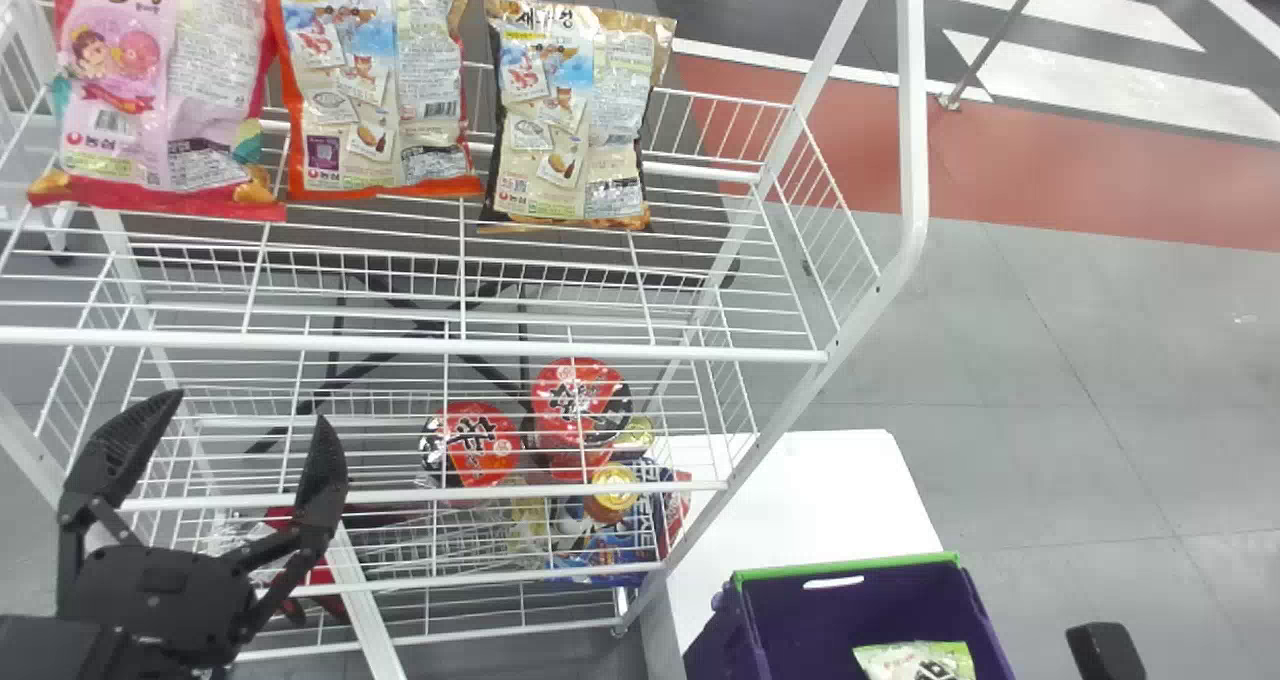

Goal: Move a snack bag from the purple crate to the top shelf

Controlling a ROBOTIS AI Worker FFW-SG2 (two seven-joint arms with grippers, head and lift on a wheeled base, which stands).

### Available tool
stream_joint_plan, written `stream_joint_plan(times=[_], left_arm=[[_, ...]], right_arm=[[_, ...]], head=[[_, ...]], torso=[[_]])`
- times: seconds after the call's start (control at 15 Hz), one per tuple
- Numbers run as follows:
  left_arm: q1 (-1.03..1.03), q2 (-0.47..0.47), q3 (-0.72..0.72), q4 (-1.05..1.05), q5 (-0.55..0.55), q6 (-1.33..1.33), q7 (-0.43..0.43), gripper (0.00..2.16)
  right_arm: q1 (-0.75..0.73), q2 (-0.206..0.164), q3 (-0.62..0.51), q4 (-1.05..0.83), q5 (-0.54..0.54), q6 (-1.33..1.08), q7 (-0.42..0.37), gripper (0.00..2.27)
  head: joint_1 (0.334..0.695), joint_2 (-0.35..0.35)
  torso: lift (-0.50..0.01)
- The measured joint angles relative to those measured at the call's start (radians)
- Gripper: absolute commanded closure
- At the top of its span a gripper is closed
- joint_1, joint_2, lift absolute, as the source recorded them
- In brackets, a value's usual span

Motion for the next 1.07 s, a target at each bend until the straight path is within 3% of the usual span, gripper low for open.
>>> stream_joint_plan(times=[1.07], left_arm=[[-0.007, 0.0, -0.002, -0.007, -0.001, 0.014, -0.003, 0.12]], right_arm=[[-0.004, 0.0, -0.015, 0.0, -0.006, -0.006, 0.005, 1.4]], head=[[0.695, -0.35]], torso=[[-0.002]])
